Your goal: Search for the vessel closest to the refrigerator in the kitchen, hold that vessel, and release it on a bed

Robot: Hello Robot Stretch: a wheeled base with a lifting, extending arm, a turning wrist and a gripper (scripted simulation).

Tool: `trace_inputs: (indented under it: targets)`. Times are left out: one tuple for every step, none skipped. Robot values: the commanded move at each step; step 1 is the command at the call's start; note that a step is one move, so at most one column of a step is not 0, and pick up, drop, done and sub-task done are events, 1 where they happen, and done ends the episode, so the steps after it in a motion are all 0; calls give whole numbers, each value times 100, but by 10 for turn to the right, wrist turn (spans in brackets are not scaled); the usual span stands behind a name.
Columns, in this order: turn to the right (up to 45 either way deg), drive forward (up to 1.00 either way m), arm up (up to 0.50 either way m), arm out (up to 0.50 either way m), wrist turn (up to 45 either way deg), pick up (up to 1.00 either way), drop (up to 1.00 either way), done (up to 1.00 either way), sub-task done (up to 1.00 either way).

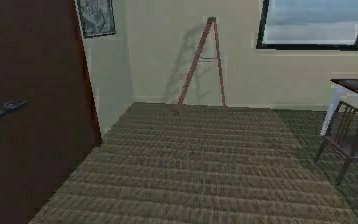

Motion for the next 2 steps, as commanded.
trace_inputs:
  targets:
    - [360, 0, 0, 0, 0, 0, 0, 0, 0]
    - [0, 65, 0, 0, 0, 0, 0, 0, 0]
